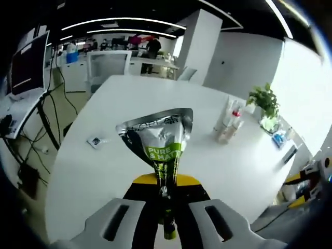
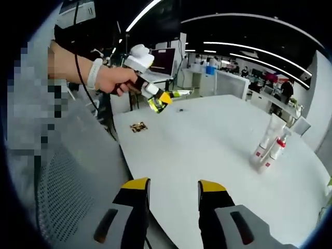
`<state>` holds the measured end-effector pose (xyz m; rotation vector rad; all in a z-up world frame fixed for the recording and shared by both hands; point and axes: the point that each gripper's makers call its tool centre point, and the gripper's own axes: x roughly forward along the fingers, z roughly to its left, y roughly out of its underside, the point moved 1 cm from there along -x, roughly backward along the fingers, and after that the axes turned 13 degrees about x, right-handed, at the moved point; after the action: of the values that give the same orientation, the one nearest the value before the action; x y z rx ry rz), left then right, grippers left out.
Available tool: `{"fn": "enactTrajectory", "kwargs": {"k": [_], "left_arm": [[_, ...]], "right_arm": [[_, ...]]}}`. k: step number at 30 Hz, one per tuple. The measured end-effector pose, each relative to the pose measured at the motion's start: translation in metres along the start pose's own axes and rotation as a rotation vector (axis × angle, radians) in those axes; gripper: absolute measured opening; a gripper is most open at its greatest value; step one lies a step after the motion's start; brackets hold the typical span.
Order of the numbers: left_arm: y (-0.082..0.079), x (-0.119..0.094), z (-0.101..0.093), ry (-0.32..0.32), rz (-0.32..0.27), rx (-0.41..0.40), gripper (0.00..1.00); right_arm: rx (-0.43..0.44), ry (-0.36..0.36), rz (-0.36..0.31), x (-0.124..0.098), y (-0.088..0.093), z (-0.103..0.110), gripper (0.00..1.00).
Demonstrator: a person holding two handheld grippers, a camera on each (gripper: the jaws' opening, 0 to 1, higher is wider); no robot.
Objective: Arrange the skincare products in the storage area until every visible bottle or jar stands upright without overlapping.
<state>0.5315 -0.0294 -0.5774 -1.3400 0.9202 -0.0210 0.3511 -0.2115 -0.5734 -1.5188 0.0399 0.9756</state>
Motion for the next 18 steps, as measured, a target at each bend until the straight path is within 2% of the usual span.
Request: {"fn": "enactTrajectory", "kwargs": {"k": [2, 6, 9, 11, 13, 14, 18], "left_arm": [[0.002, -0.007, -0.007, -0.004, -0.008, -0.001, 0.05], [0.006, -0.020, -0.015, -0.028, -0.037, -0.084, 0.05], [0.008, -0.028, -0.025, -0.023, -0.033, -0.066, 0.05], [0.003, -0.035, -0.032, -0.015, -0.061, -0.079, 0.05], [-0.001, -0.042, -0.037, -0.016, -0.079, -0.075, 0.05], [-0.002, -0.044, -0.041, -0.009, -0.085, -0.076, 0.05], [0.002, -0.051, -0.050, -0.001, -0.083, -0.048, 0.06]], "right_arm": [[-0.002, -0.003, -0.002, 0.000, -0.001, 0.001, 0.31], [-0.013, -0.020, -0.004, 0.000, -0.002, 0.004, 0.32], [0.044, -0.052, -0.022, -0.001, -0.008, 0.005, 0.35], [0.061, -0.058, -0.037, -0.002, -0.012, 0.004, 0.36], [-0.009, -0.053, -0.044, 0.001, -0.020, 0.002, 0.36], [-0.014, -0.058, -0.053, 0.003, -0.026, 0.003, 0.36], [0.046, -0.117, -0.144, 0.011, -0.057, 0.011, 0.39]]}}
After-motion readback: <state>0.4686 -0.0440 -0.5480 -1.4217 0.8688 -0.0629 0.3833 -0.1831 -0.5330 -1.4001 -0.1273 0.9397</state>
